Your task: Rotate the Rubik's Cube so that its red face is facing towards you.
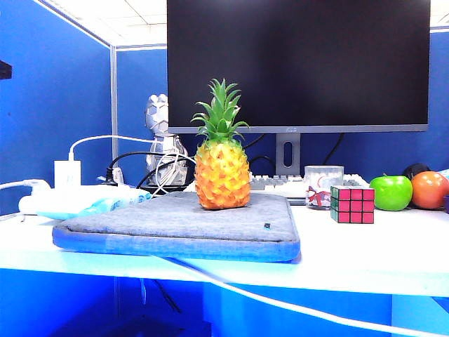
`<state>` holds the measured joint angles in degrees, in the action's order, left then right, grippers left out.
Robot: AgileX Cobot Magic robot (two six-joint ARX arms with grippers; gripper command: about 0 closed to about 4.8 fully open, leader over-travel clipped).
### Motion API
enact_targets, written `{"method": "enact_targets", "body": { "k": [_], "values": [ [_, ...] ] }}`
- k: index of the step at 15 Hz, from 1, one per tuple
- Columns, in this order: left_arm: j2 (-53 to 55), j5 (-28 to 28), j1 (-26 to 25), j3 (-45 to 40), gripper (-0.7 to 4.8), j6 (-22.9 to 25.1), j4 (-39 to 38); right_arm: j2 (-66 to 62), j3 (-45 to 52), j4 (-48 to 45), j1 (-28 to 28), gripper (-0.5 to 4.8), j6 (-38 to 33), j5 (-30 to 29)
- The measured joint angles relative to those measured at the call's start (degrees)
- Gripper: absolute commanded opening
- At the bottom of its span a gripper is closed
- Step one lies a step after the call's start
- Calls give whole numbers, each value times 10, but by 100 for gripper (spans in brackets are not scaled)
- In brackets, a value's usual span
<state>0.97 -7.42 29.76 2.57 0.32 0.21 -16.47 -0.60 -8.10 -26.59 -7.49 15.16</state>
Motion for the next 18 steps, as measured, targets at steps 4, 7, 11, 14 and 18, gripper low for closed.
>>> {"method": "enact_targets", "body": {
  "k": [4, 7, 11, 14, 18],
  "values": [
    [0, -14, 0, 0, -3, -21, 0, 0, 0, 11, 0, -6, -2, -2],
    [0, -14, 0, 0, -3, -21, 0, 0, 0, 14, 0, -6, -2, -2],
    [0, -14, 0, 0, -3, -21, 0, 0, 0, 14, 0, -6, -2, -2],
    [0, -14, 0, 0, -3, -21, 0, 0, 0, 15, 0, -6, -2, -2],
    [0, -16, -4, 0, -3, -21, -1, 120, 0, 78, 74, -6, -2, -35]
  ]
}}
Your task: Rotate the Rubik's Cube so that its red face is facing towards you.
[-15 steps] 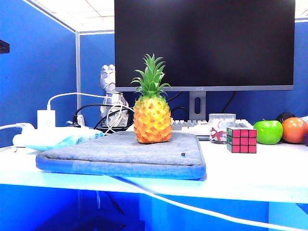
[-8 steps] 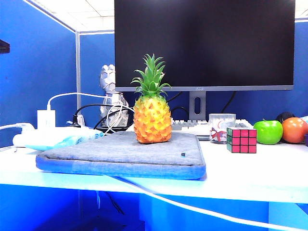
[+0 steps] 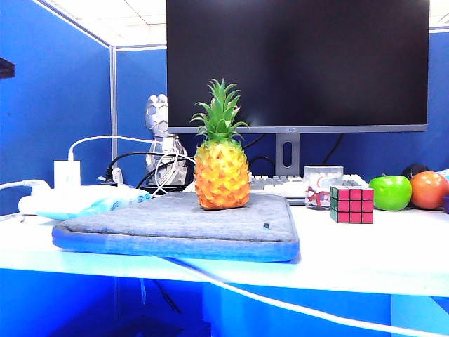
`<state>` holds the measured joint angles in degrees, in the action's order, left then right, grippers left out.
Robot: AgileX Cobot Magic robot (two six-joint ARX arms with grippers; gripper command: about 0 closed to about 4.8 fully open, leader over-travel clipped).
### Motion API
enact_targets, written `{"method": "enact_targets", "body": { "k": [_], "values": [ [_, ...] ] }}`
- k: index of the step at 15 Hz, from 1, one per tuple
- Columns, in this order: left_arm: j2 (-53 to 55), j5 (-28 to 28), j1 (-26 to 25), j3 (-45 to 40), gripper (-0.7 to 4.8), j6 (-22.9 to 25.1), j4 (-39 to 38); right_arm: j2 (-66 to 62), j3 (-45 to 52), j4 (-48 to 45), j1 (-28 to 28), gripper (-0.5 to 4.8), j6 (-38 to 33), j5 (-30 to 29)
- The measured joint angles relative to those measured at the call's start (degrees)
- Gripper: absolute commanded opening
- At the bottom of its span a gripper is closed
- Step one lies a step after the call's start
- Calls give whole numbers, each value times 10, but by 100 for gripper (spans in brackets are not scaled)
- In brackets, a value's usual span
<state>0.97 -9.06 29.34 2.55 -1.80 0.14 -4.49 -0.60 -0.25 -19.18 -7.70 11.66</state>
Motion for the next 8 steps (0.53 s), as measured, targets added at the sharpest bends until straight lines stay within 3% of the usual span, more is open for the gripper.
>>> {"method": "enact_targets", "body": {
  "k": [1, 4, 6, 8],
  "values": [
    [0, -8, -8, 0, -3, 0, 0, 24, 0, 6, 44, -6, 0, -11],
    [0, -47, -124, 0, -3, 0, -4, 44, 0, 3, 221, -6, -1, -9],
    [-5, -48, -199, 0, -3, 0, -8, 44, 0, 12, 249, -6, -1, 3],
    [-6, -43, -196, 0, -3, -1, -10, 44, 0, 14, 245, -6, -2, 12]
  ]
}}
